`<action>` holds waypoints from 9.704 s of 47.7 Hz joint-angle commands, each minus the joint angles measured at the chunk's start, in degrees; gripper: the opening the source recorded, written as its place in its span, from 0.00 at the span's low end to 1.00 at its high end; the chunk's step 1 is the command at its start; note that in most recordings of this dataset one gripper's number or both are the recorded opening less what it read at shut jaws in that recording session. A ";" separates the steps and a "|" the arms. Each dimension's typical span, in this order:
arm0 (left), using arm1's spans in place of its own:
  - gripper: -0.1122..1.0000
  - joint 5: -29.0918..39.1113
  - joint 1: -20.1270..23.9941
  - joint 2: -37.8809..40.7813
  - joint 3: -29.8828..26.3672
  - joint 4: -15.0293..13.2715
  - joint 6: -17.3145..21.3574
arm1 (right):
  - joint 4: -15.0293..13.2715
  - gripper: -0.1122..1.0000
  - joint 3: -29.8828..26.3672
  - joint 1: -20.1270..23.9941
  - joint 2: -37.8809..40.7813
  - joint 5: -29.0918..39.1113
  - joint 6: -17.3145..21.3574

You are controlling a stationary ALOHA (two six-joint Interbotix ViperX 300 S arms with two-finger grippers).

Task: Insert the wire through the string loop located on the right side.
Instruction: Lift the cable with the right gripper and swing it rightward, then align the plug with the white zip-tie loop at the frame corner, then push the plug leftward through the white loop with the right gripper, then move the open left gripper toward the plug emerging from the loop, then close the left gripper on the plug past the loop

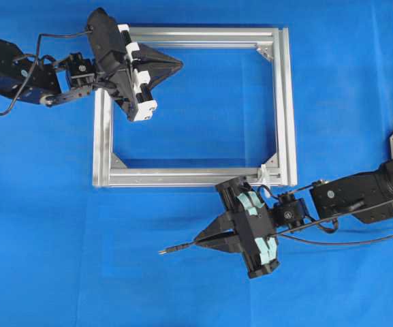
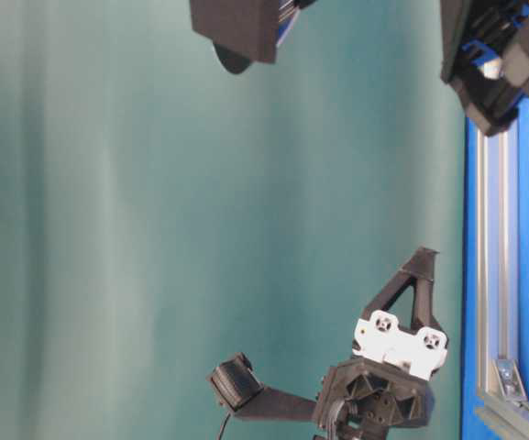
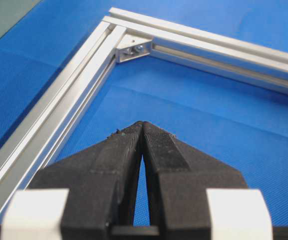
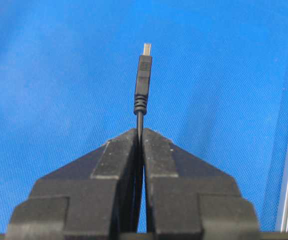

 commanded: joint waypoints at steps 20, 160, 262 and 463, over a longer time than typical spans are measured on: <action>0.10 -0.18 -0.09 -1.67 -0.62 0.18 -0.09 | 0.00 0.07 -0.62 0.18 -1.85 -0.18 -0.09; 0.10 -0.53 -0.09 -1.49 -1.58 0.18 0.00 | 6.94 0.07 39.29 -10.90 -45.53 9.76 -1.14; 0.10 -0.62 0.00 -1.49 -1.67 0.18 0.35 | 6.59 0.07 39.20 -10.81 -45.53 9.58 -1.23; 0.63 17.93 -20.39 9.23 -25.05 0.44 -3.60 | 6.59 0.07 25.49 -9.67 -19.95 -4.39 -1.41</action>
